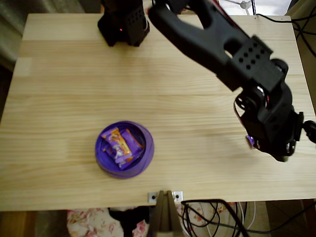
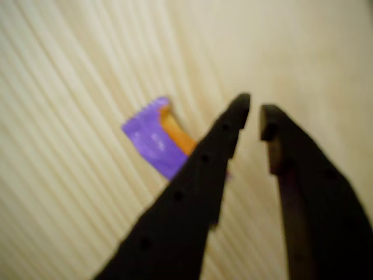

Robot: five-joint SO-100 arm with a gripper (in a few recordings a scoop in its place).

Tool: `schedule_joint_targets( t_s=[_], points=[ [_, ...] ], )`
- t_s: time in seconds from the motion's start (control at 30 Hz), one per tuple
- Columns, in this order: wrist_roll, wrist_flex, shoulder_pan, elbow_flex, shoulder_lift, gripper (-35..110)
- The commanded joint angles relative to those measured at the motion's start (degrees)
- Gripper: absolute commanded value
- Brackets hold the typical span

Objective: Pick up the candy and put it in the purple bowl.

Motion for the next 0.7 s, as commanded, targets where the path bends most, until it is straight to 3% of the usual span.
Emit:
schedule_joint_targets(
  t_s=[0.0,0.33,0.67],
  points=[
    [1.76,1.85,-2.55,-11.43,-0.79,-1],
    [2.46,7.47,-5.1,-5.1,3.43,-1],
    [5.01,22.85,-7.91,12.3,19.69,-1]
  ],
)
